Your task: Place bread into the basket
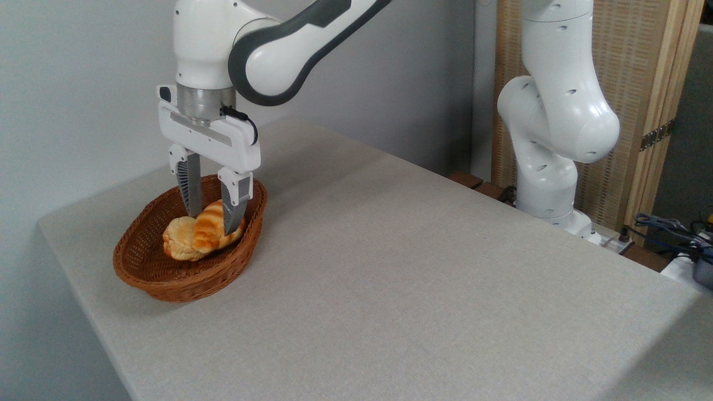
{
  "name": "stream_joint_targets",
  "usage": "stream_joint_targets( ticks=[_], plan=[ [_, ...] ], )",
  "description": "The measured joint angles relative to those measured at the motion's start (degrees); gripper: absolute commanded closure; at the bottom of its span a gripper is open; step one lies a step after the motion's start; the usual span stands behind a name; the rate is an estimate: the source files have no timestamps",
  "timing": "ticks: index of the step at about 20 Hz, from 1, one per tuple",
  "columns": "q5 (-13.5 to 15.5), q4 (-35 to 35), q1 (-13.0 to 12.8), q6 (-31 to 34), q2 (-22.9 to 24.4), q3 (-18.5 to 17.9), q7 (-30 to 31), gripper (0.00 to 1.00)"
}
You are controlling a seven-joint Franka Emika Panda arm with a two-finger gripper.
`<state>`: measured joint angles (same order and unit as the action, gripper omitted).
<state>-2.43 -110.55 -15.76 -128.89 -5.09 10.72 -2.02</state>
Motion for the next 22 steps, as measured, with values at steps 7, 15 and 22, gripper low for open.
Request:
stream_joint_targets(
  ticks=[7,15,22],
  plan=[
    [-0.04,4.82,0.5,16.83,3.44,-6.97,-16.14,0.0],
    [0.06,5.98,0.65,21.22,3.83,-15.58,-31.44,0.0],
    [5.06,6.12,0.63,24.84,5.83,-20.15,-40.25,0.0]
  ],
)
